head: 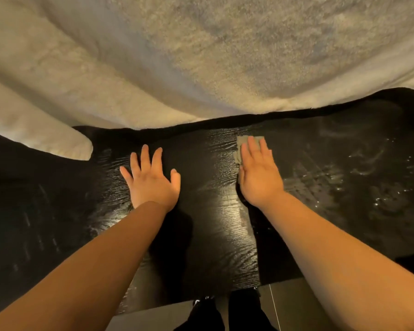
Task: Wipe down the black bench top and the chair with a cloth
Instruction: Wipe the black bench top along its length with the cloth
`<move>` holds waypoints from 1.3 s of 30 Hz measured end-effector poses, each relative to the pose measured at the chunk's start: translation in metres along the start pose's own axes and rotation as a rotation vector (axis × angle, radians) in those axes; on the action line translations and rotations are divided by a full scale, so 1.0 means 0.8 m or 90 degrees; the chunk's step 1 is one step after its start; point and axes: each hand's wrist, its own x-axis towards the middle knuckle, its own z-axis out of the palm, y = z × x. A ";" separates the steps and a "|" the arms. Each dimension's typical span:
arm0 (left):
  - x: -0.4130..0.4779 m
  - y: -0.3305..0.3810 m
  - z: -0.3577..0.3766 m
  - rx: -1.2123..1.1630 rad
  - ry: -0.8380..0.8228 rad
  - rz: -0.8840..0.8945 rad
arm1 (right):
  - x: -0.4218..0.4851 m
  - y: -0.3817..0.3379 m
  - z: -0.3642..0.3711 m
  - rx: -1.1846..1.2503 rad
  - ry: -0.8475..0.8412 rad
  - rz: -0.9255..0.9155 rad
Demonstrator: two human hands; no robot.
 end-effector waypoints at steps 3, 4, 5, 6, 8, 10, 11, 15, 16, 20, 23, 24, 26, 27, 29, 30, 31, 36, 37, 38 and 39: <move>0.000 0.000 -0.001 -0.014 0.003 0.009 | -0.037 -0.068 0.032 -0.031 -0.047 -0.147; 0.000 -0.001 -0.001 -0.018 0.005 0.010 | -0.048 -0.078 0.041 -0.044 -0.054 -0.183; 0.000 -0.002 -0.001 -0.025 0.004 0.010 | -0.053 -0.076 0.045 -0.049 -0.057 -0.209; -0.001 -0.002 -0.002 -0.034 0.003 0.011 | -0.054 -0.066 0.041 -0.043 -0.060 -0.222; -0.003 -0.002 -0.004 -0.044 0.008 0.021 | -0.054 -0.033 0.028 -0.029 -0.052 -0.177; -0.003 -0.002 -0.006 -0.047 0.017 0.056 | -0.058 0.009 0.015 -0.005 -0.019 -0.072; -0.005 -0.002 -0.007 -0.047 0.021 0.081 | -0.060 0.026 0.010 -0.004 -0.008 -0.027; -0.008 -0.002 -0.008 -0.045 0.029 0.142 | -0.062 0.021 0.007 0.001 -0.001 0.069; -0.008 -0.003 -0.009 -0.042 0.022 0.147 | -0.066 0.001 0.008 0.009 -0.009 0.064; -0.029 0.003 -0.011 -0.019 -0.014 0.193 | -0.118 -0.069 0.036 -0.004 -0.044 -0.084; -0.069 0.014 -0.003 0.039 -0.037 0.270 | -0.139 -0.056 0.044 -0.036 -0.074 -0.140; -0.077 0.015 0.000 0.060 -0.038 0.283 | -0.138 -0.039 0.041 -0.038 -0.072 -0.125; -0.079 0.014 0.003 0.064 -0.037 0.286 | -0.136 0.000 0.030 -0.035 -0.046 -0.055; -0.076 0.014 0.003 0.057 -0.037 0.284 | -0.136 0.020 0.023 -0.030 -0.032 -0.011; -0.073 0.014 0.006 0.053 -0.030 0.281 | -0.135 0.046 0.014 -0.025 -0.020 0.061; -0.073 0.015 0.008 0.053 -0.025 0.281 | -0.133 0.045 0.013 -0.020 -0.013 0.082; -0.073 0.015 0.010 0.050 -0.023 0.281 | -0.131 0.036 0.014 -0.008 -0.004 0.098; -0.074 0.015 0.008 0.036 -0.025 0.284 | -0.157 -0.058 0.048 -0.050 -0.009 -0.061; -0.074 0.015 0.007 0.038 -0.025 0.284 | -0.163 -0.064 0.053 -0.052 -0.018 -0.108; -0.074 0.014 0.007 0.039 -0.025 0.283 | -0.166 -0.062 0.054 -0.047 -0.023 -0.142; -0.074 0.014 0.008 0.039 -0.028 0.283 | -0.167 -0.053 0.052 -0.042 -0.026 -0.160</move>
